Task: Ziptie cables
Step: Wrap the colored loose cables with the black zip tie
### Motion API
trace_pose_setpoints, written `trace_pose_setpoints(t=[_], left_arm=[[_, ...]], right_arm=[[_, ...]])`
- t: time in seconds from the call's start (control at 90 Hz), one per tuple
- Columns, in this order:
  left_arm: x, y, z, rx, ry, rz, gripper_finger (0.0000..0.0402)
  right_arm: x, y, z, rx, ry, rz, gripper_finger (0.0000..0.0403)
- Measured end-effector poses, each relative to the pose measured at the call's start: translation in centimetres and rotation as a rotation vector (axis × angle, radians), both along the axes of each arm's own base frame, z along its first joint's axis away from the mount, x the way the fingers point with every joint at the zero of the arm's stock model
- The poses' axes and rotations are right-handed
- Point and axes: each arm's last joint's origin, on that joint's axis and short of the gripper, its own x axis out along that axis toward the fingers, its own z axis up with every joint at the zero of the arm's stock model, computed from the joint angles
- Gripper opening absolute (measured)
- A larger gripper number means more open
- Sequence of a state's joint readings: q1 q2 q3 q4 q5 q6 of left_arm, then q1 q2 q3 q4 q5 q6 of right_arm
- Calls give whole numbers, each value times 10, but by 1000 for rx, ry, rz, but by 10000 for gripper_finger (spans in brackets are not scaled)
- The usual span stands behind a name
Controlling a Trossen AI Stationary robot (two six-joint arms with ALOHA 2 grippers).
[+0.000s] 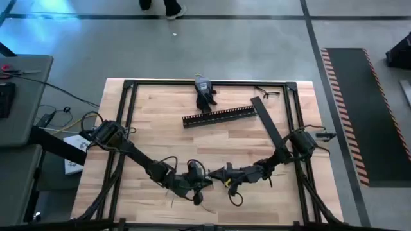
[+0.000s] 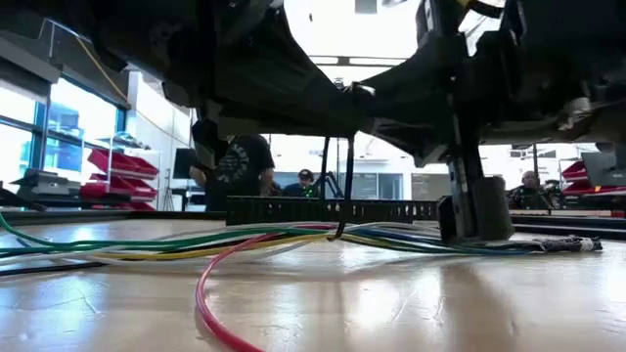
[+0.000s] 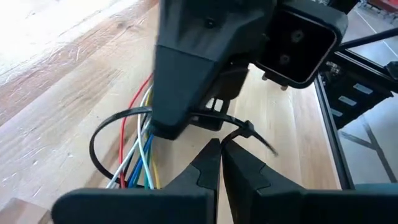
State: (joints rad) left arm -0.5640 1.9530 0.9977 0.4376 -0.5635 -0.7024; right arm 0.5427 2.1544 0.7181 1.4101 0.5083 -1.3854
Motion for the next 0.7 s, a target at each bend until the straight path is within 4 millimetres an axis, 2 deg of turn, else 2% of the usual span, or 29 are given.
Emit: trace_pose_setpoints(t=[0.367, 0.7], left_arm=[[0, 0, -1, 0, 3, 1, 0], [0, 0, -1, 3, 1, 9, 0]], right_arm=[[-7, 11, -2, -80, 10, 49, 0], [-6, 9, -3, 25, 27, -4, 1]])
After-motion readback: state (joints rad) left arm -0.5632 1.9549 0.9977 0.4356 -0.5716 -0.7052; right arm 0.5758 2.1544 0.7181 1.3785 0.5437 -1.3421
